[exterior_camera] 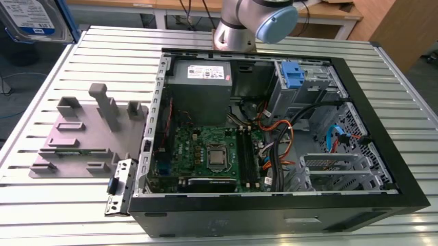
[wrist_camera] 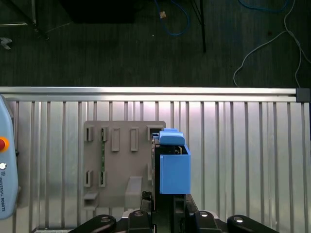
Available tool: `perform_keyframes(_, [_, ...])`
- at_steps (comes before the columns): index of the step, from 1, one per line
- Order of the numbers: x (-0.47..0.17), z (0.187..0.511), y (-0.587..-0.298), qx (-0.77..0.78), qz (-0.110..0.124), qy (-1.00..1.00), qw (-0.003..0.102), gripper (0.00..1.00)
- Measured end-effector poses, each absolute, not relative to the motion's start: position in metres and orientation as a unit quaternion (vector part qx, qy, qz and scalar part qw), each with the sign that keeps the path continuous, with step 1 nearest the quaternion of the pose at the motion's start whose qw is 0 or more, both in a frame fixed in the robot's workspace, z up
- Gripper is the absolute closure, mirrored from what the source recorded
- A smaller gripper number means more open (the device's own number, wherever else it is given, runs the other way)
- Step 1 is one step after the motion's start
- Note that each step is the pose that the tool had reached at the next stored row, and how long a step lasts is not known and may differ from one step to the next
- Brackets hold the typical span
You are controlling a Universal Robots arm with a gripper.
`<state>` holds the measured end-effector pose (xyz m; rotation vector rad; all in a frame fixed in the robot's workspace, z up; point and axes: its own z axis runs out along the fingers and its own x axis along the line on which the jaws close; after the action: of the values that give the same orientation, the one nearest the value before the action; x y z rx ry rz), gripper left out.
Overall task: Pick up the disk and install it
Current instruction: 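Pick up the disk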
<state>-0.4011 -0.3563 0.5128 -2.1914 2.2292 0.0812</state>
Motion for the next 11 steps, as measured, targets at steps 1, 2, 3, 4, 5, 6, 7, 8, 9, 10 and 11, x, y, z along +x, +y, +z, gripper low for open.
perform_keyframes(1, [-0.4,0.513,-0.356,-0.701,0.026,0.713,0.007,0.65])
perform_keyframes(2, [-0.398,0.513,-0.356,-0.701,0.026,0.713,0.007,0.65])
perform_keyframes(3, [-0.396,0.513,-0.356,-0.701,0.026,0.713,0.007,0.65])
perform_keyframes(4, [-0.394,0.513,-0.356,-0.701,0.026,0.713,0.007,0.65])
perform_keyframes(5, [-0.392,0.513,-0.356,-0.701,0.026,0.713,0.007,0.65])
perform_keyframes(6, [-0.39,0.513,-0.356,-0.701,0.026,0.713,0.007,0.65])
perform_keyframes(7, [-0.388,0.513,-0.356,-0.701,0.026,0.713,0.007,0.65])
perform_keyframes(8, [-0.386,0.513,-0.356,-0.701,0.026,0.713,0.007,0.65])
perform_keyframes(9, [-0.384,0.513,-0.356,-0.701,0.026,0.713,0.007,0.65])
perform_keyframes(10, [-0.383,0.513,-0.356,-0.701,0.026,0.713,0.007,0.65])
perform_keyframes(11, [-0.382,0.513,-0.356,-0.701,0.026,0.713,0.007,0.65])
